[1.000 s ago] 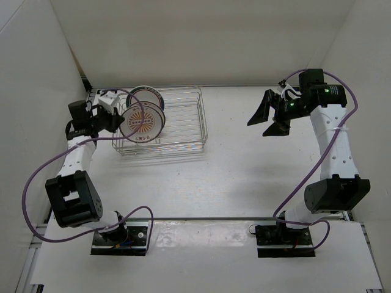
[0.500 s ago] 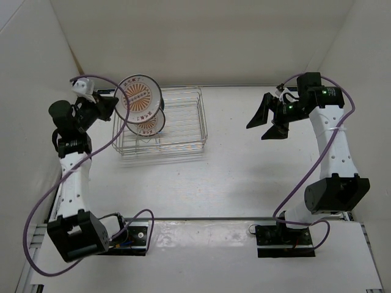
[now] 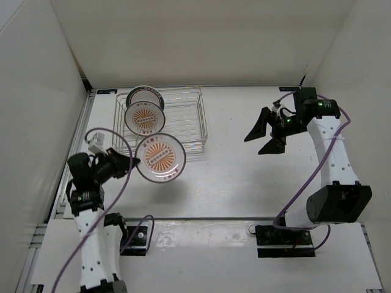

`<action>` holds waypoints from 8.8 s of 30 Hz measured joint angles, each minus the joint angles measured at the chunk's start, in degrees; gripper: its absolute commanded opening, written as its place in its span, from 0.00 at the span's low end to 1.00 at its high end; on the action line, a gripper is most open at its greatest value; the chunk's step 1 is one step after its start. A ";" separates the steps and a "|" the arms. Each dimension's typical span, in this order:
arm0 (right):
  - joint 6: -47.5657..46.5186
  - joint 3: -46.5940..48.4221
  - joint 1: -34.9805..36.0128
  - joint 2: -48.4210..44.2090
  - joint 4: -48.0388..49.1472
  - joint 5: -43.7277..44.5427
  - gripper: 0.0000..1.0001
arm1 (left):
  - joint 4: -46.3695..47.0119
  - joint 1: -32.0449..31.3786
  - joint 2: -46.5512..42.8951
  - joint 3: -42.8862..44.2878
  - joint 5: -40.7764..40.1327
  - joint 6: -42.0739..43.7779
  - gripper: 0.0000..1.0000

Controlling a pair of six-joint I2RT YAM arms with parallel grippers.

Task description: Unload the plates from the dish rack

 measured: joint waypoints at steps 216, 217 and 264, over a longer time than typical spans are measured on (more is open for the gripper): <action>-0.90 8.07 2.25 5.27 -0.26 2.84 0.90 | 14.45 -0.20 72.41 51.91 -9.27 13.38 0.76; -0.92 8.92 2.21 6.05 -0.11 3.06 0.90 | 14.43 -1.57 73.81 53.31 -9.68 14.40 0.76; -2.45 12.07 -8.50 16.48 -0.07 0.17 0.90 | 23.39 -4.74 86.99 59.84 -10.49 35.23 0.10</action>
